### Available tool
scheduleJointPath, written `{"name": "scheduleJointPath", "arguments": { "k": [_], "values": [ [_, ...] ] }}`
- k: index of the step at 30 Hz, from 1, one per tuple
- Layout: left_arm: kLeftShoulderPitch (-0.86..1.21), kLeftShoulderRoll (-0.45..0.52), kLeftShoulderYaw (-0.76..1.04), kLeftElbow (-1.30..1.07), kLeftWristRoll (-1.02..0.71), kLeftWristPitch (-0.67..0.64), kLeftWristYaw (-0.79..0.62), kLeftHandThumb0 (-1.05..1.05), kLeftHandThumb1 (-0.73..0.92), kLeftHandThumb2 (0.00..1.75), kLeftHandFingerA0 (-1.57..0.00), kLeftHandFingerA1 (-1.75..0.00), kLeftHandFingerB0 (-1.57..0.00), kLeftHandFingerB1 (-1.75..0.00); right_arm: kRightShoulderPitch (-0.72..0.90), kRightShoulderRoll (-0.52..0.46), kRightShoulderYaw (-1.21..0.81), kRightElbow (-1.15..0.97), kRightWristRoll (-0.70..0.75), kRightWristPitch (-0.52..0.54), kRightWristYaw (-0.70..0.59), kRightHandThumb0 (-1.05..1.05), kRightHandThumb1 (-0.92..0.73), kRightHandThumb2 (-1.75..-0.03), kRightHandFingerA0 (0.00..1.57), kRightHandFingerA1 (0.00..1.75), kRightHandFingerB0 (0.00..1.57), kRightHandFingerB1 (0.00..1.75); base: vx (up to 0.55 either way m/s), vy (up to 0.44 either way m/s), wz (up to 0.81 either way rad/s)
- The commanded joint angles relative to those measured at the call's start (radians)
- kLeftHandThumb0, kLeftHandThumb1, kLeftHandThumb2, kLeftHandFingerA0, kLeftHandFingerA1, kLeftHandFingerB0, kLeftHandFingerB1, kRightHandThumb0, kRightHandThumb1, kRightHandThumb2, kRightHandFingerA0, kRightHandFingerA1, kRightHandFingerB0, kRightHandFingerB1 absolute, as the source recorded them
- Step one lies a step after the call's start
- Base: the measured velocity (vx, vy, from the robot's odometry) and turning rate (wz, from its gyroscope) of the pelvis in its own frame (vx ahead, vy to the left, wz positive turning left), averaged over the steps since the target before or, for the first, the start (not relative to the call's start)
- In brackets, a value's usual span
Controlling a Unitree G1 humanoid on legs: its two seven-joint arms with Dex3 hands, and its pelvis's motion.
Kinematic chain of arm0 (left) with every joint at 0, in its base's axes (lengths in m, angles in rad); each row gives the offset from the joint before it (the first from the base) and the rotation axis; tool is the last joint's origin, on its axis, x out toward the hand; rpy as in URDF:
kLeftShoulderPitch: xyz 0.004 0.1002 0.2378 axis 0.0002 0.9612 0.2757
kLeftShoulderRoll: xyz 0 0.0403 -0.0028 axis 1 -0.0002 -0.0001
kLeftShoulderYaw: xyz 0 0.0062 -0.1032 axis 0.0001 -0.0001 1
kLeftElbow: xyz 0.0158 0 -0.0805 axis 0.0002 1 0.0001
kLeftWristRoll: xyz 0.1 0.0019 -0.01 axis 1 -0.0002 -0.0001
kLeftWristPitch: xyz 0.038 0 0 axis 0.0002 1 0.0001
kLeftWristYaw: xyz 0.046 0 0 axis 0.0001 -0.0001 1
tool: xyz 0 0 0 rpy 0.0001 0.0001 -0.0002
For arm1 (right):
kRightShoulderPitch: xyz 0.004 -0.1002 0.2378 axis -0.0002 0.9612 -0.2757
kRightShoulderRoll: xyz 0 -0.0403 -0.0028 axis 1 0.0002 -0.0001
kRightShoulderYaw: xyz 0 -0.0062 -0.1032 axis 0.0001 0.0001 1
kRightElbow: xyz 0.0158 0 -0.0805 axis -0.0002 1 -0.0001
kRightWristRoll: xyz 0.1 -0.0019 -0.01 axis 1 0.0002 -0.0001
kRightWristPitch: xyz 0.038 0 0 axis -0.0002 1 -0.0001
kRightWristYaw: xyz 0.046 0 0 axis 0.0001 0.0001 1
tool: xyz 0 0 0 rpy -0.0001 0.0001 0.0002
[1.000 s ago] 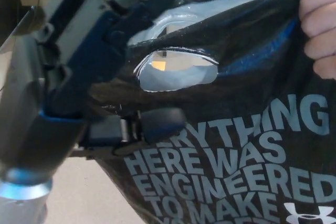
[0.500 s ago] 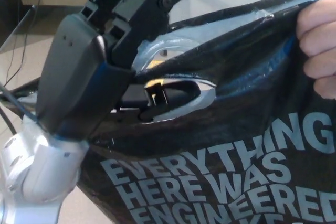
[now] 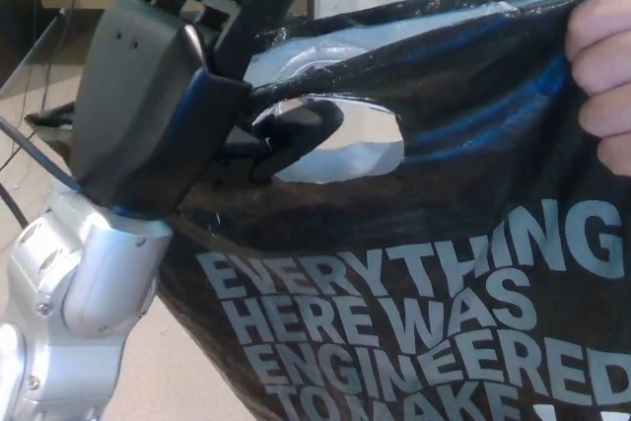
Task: A person is holding a plastic bag and the robot extends its left hand to grab the bag by hooking its thumb into the holes at the top and brings its hand down by its side. Then it extends its arm again to hand the plastic bag back to the person.
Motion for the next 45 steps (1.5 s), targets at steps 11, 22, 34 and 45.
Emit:
{"name": "scheduleJointPath", "arguments": {
  "k": [11,22,34,45],
  "values": [
    [-0.058,-0.010,-0.094,0.115,0.094,0.062,0.000,-0.29,0.31,0.87,-0.01,-0.48,0.00,-0.47,-0.012,-0.025,0.001,0.002,0.000,-0.003,0.000,-0.26,-0.61,-0.58,0.68,0.47,0.49,0.40,0.00,0.000,0.00],
    [-0.139,-0.115,-0.155,0.277,0.231,0.072,0.250,-0.46,0.40,0.64,-0.26,-0.43,-0.14,-0.35,-0.014,-0.022,0.000,-0.006,0.005,-0.019,0.005,-0.25,-0.60,-0.57,0.68,0.49,0.53,0.41,0.00,0.000,0.00],
    [-0.271,-0.119,-0.177,0.444,0.273,-0.003,0.448,-0.24,0.51,0.89,-1.28,-1.40,-0.79,-0.68,0.011,-0.030,-0.007,-0.012,0.015,-0.034,0.018,-0.27,-0.63,-0.58,0.69,0.50,0.53,0.41,0.00,0.000,0.00],
    [-0.277,-0.130,-0.194,0.472,0.327,0.043,0.581,-0.18,0.55,0.97,-1.28,-1.37,-0.83,-1.09,0.027,-0.027,-0.009,-0.007,0.022,-0.037,0.039,-0.29,-0.64,-0.58,0.72,0.52,0.56,0.42,0.00,0.000,0.00]
  ]
}}
